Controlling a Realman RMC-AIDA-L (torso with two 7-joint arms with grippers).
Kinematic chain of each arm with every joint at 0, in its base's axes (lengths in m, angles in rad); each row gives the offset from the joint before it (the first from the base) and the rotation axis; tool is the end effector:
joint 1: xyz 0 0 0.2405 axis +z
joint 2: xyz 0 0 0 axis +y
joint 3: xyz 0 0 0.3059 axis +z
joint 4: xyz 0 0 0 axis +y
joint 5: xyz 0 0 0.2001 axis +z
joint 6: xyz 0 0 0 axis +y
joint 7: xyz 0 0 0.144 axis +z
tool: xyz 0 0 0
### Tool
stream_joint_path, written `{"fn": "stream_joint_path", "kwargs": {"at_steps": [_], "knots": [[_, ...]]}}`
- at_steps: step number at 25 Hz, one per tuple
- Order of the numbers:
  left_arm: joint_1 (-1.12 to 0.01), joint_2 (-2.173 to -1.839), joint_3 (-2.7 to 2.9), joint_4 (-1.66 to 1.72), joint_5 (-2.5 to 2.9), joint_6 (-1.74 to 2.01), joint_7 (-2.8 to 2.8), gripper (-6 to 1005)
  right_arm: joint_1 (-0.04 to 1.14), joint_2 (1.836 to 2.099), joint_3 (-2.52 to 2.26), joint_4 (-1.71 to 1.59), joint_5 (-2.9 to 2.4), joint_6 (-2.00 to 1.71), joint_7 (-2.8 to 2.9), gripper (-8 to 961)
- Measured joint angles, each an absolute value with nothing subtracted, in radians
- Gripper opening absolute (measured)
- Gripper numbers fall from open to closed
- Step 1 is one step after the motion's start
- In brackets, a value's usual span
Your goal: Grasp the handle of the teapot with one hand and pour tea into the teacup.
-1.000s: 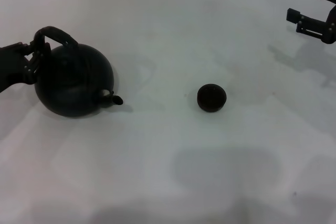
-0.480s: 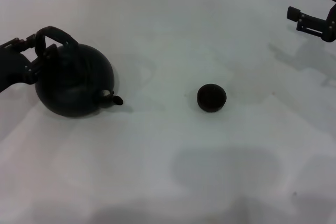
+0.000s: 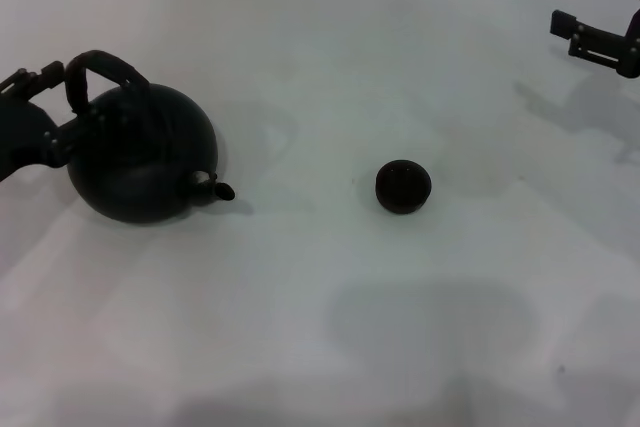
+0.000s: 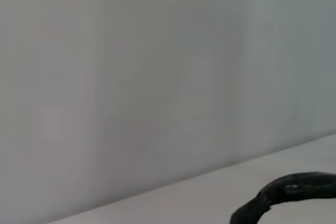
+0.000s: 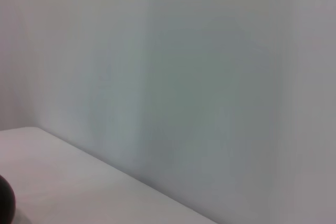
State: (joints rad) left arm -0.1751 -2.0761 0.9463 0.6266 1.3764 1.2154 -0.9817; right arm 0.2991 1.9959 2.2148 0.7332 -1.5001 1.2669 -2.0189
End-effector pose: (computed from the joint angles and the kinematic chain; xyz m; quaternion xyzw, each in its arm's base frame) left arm -0.3834 0.2848 -0.0064 -0.8503 -0.2371 -0.2566 0.3935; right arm 0.3507 0.3365 0.0356 -0.8876 0.1642 0.2425 0.3555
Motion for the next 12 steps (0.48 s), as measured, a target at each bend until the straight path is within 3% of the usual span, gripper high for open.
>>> {"fn": "stream_joint_path", "kwargs": {"at_steps": [12], "knots": [[-0.056, -2.077, 0.946, 0.699, 1.327, 1.319, -0.974, 767, 0.299, 1.987, 2.215, 0.739, -1.499, 1.272, -2.014, 825]]}}
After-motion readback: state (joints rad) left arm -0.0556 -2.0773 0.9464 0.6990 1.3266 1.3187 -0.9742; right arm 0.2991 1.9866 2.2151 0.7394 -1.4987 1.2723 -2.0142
